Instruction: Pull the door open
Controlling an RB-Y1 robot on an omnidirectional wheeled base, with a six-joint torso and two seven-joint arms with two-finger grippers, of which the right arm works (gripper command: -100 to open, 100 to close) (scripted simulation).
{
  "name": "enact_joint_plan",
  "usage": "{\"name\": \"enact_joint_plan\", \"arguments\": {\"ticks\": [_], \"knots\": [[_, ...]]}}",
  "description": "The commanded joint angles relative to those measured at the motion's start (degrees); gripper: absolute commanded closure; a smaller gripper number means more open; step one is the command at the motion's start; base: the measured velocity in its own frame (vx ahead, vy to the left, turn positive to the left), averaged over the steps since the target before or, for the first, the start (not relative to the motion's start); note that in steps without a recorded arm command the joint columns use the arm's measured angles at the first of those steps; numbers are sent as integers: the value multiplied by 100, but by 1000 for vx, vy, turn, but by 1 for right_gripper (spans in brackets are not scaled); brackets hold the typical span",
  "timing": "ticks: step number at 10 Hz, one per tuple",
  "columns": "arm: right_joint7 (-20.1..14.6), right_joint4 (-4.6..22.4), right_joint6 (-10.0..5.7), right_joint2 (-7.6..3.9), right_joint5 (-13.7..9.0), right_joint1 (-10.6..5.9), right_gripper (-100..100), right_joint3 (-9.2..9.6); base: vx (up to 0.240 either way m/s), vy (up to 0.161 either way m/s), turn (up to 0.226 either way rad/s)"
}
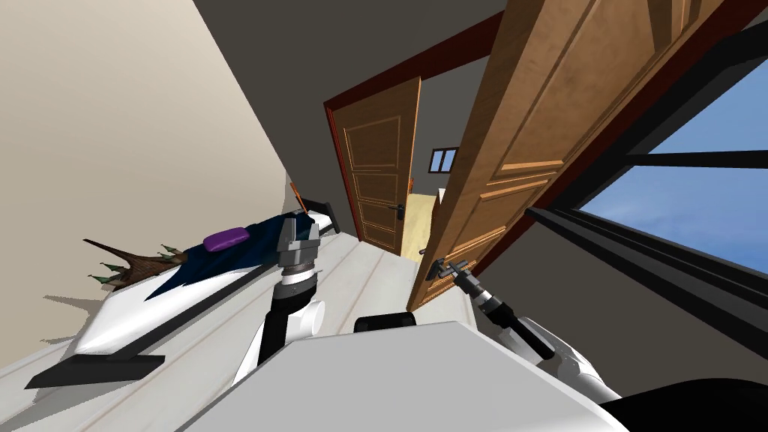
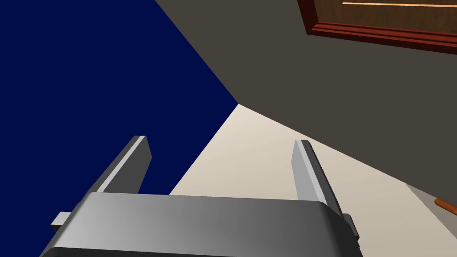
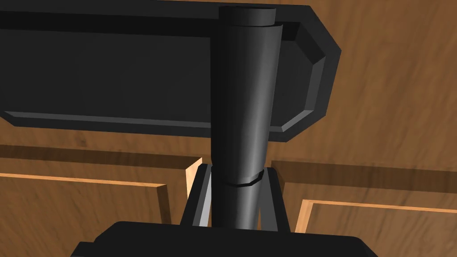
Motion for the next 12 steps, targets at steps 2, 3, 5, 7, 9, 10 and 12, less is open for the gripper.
{"name": "enact_joint_plan", "arguments": {"ticks": [2,3,5,7,9,10,12], "knots": [[-50,-69,-228,-81,80,112,100,174,-103,-129,26],[-32,-35,-195,-62,61,59,100,124,-55,-36,38],[-63,149,-437,-51,94,45,100,128,84,79,20],[-87,298,-625,-43,118,47,100,126,96,109,23],[-109,432,-792,-37,139,49,100,125,28,95,36],[-124,530,-915,-32,155,51,100,124,31,77,27],[-150,693,-1118,-26,181,56,100,121,29,68,26]]}}
